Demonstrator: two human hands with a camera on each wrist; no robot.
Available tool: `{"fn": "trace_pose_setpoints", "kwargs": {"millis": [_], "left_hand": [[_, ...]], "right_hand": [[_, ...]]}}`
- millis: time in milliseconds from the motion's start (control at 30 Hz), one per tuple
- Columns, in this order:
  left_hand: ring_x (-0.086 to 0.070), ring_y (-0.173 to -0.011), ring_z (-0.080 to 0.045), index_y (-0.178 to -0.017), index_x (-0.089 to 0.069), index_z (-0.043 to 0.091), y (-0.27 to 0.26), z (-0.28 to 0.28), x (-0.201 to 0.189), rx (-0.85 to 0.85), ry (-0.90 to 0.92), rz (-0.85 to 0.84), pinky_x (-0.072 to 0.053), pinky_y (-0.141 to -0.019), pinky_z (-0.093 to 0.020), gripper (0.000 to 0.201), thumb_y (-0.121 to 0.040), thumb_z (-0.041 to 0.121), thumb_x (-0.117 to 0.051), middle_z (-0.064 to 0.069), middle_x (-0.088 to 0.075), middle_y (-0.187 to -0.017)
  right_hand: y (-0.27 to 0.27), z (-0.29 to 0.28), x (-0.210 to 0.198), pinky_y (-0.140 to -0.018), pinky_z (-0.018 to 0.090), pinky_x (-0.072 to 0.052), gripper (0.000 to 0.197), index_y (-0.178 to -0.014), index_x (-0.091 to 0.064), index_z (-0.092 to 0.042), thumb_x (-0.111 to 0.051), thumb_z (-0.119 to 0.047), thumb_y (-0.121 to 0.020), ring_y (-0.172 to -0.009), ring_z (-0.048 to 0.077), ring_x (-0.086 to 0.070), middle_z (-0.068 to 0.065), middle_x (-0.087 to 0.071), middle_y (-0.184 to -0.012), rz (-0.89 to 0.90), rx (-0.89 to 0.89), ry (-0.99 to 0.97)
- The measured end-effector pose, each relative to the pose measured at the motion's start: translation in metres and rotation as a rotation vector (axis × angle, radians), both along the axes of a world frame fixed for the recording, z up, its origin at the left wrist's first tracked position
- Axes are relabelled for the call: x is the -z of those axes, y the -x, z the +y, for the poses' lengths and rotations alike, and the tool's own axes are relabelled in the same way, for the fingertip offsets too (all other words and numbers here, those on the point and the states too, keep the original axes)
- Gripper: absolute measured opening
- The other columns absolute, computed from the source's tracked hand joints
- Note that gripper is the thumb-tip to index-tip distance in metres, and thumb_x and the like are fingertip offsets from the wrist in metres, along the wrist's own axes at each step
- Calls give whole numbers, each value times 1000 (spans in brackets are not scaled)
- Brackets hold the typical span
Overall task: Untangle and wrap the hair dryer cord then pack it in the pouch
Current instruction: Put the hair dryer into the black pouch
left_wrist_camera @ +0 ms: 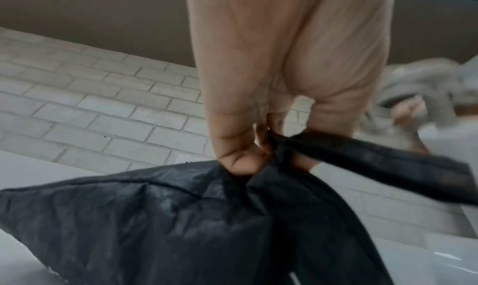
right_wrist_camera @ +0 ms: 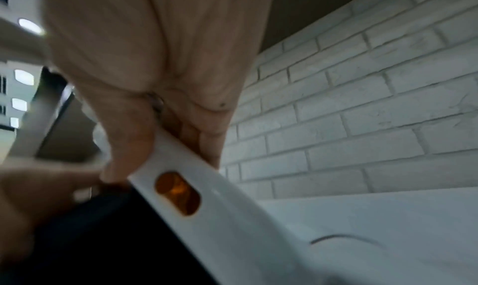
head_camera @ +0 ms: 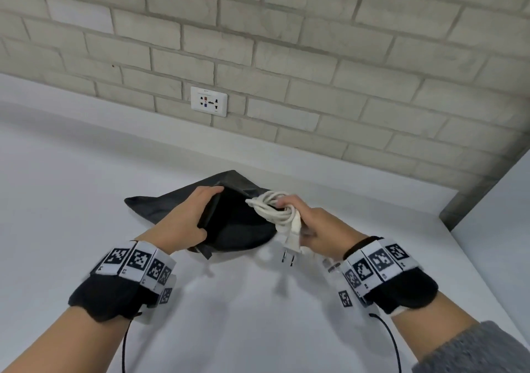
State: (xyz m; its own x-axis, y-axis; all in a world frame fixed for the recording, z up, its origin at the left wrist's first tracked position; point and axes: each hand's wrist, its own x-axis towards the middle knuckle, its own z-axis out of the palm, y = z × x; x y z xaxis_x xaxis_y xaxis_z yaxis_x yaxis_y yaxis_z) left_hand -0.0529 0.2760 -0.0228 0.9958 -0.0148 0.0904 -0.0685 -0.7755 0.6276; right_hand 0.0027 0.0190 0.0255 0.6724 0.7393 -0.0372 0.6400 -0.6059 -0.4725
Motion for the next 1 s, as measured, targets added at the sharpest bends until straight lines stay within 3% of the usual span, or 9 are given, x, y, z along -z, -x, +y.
{"fn": "trace_pose_setpoints", "kwargs": {"millis": [100,233,300,433,533,667,733,833,1000], "left_hand": [[-48,-112,-14,-141,-23,31,-1,-10,-9,111,74,12,-50,-83,-22,88,-70,-11,-54,14,-32,-132],[-51,-113,-7,-127,-29,53,1,-20,-26,279,274,49,-47,-86,-20,87,-64,-3,-51,14,-46,-129],[-57,-110,-9,-122,-35,55,3,-22,-32,317,402,76,-49,-85,-24,85,-65,-7,-50,10,-55,-123],[-61,-95,-21,-120,-46,40,6,-22,-35,238,592,55,-46,-80,-33,76,-68,-16,-49,-3,-62,-112],[-54,-104,-32,-133,-39,37,7,-19,-32,212,567,-32,-46,-79,-37,84,-62,-7,-52,4,-51,-127],[-55,-89,0,-135,-34,34,11,-34,-24,193,425,-167,-48,-74,-13,82,-65,-5,-52,15,-41,-120],[-50,-94,11,-141,-30,25,12,-41,-21,157,300,-186,-41,-74,-2,84,-69,-13,-49,18,-37,-120],[-47,-99,6,-144,-27,22,14,-43,-18,103,174,-203,-33,-77,4,85,-70,-16,-45,14,-33,-123],[-54,-78,5,-139,-27,33,22,-52,-18,125,212,-220,-45,-61,-4,85,-72,-17,-42,17,-33,-118]], "right_hand": [[19,7,-39,-75,6,-41,59,-114,-33,-38,-64,-1,-79,-87,-10,-56,-19,-54,-104,139,-112,-335],[30,19,-56,-93,39,-46,63,-117,-34,-30,-67,2,-73,-107,33,-55,12,-54,-114,225,-192,-600],[31,25,-53,-96,42,-45,64,-115,-36,-30,-65,7,-72,-111,40,-51,19,-52,-118,241,-212,-627],[25,26,-35,-80,33,-54,62,-108,-39,-45,-64,1,-74,-83,7,-56,-6,-56,-100,114,-210,-435],[22,23,-22,-69,4,-40,49,-109,-37,-40,-60,-9,-79,-69,-11,-52,-17,-54,-84,22,-220,-236],[12,22,-2,-63,7,-38,44,-119,-38,-30,-59,-10,-85,-65,-1,-53,3,-60,-82,-38,-176,-87],[8,23,3,-57,10,-36,44,-121,-39,-24,-60,-9,-85,-58,3,-51,-2,-54,-66,-19,-148,-46],[2,26,6,-58,5,-35,44,-121,-39,-18,-59,-5,-84,-60,-7,-50,-16,-46,-66,-10,-108,-3],[-15,38,17,-79,35,-49,64,-134,-25,-21,-51,3,-81,-86,27,-60,14,-61,-97,-74,-23,167]]}}
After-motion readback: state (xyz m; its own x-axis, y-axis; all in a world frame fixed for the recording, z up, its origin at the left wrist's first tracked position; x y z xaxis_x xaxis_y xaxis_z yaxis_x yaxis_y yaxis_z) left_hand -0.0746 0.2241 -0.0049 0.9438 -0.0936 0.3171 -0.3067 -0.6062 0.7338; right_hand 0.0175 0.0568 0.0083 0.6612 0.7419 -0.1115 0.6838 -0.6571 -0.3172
